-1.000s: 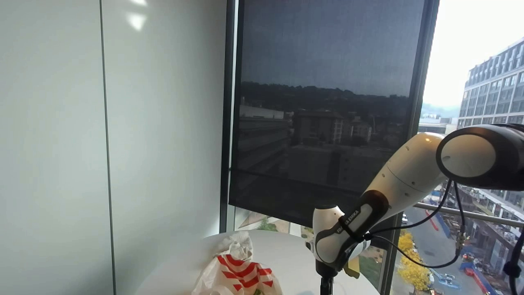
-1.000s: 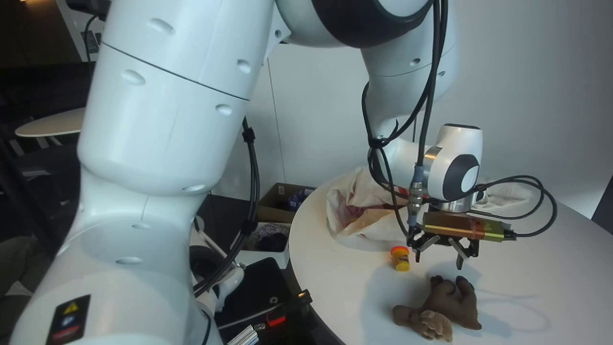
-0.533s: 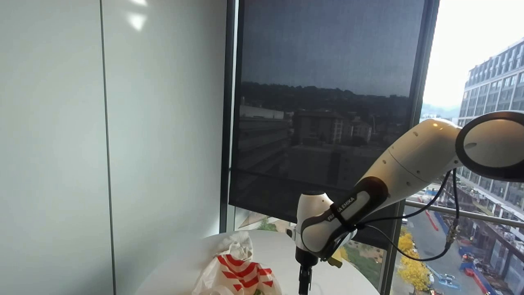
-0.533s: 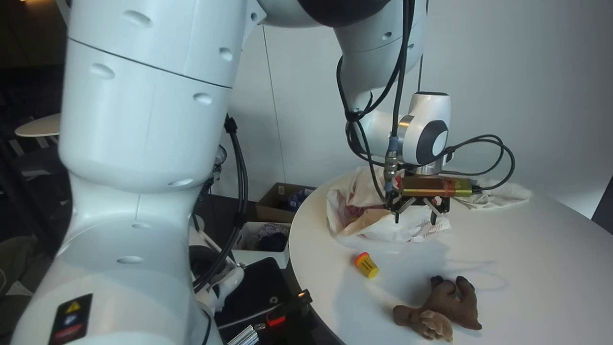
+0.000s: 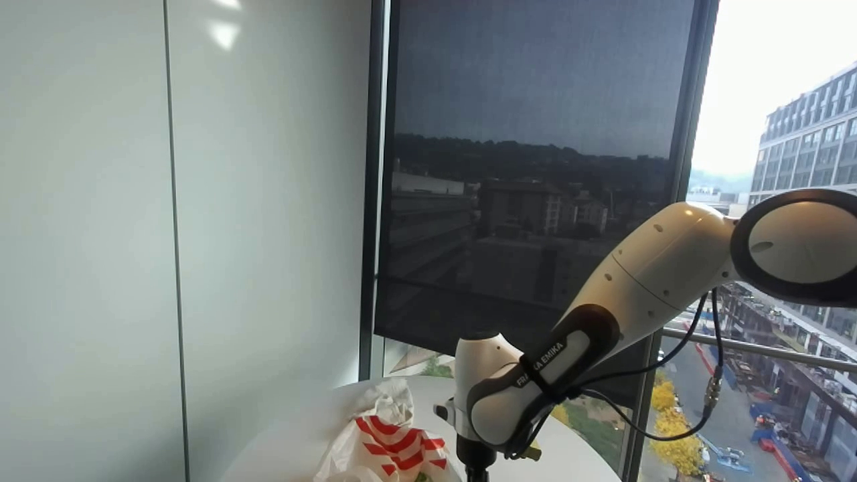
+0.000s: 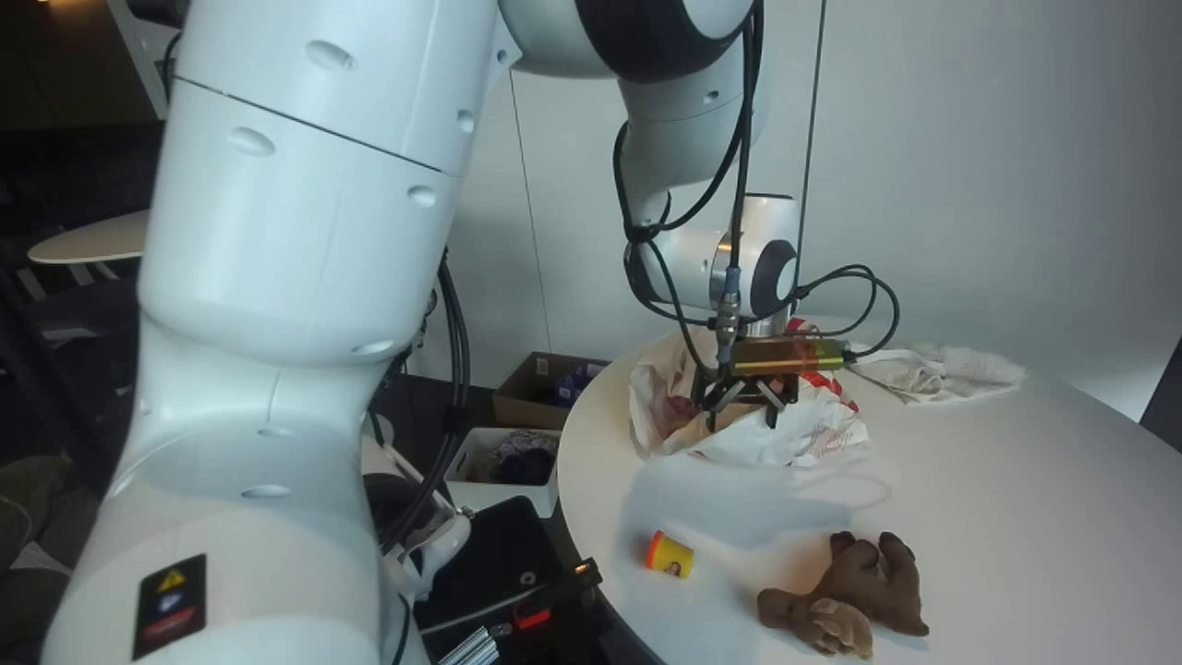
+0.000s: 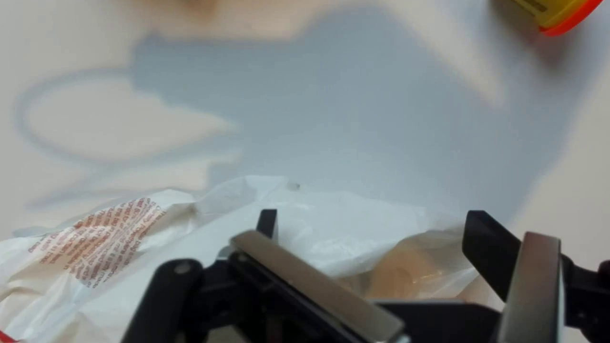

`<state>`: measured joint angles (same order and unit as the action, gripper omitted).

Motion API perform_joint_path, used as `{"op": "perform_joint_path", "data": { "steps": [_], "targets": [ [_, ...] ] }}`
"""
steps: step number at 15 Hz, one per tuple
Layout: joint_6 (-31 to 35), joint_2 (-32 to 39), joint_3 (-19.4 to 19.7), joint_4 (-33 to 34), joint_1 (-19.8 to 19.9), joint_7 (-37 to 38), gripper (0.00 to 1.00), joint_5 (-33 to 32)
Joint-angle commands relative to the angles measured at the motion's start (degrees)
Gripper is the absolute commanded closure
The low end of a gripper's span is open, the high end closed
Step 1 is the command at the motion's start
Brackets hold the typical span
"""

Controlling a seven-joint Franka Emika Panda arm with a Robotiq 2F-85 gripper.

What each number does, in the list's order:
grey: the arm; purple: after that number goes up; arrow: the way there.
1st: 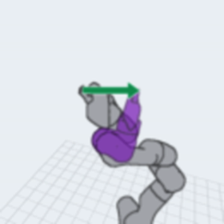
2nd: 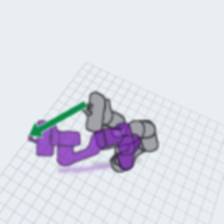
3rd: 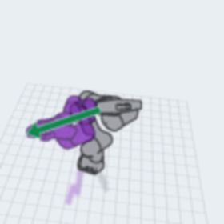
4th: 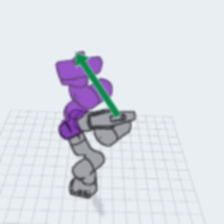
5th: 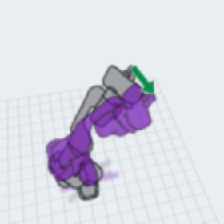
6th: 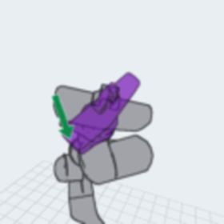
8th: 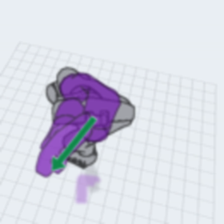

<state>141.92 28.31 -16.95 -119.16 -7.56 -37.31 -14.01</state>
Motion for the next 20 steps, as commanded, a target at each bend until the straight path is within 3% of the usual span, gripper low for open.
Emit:
{"op": "perform_joint_path", "data": {
  "steps": [1,11,20],
  "targets": [
    [-0.8,1.9,0.6,2.4,-2.7,-1.6,0.00,-2.9],
    [1.7,4.6,-0.2,6.5,-6.3,-1.0,0.00,-4.6],
    [3.2,8.0,-0.9,5.7,-10.2,-0.7,0.00,-5.7]
  ]
}}
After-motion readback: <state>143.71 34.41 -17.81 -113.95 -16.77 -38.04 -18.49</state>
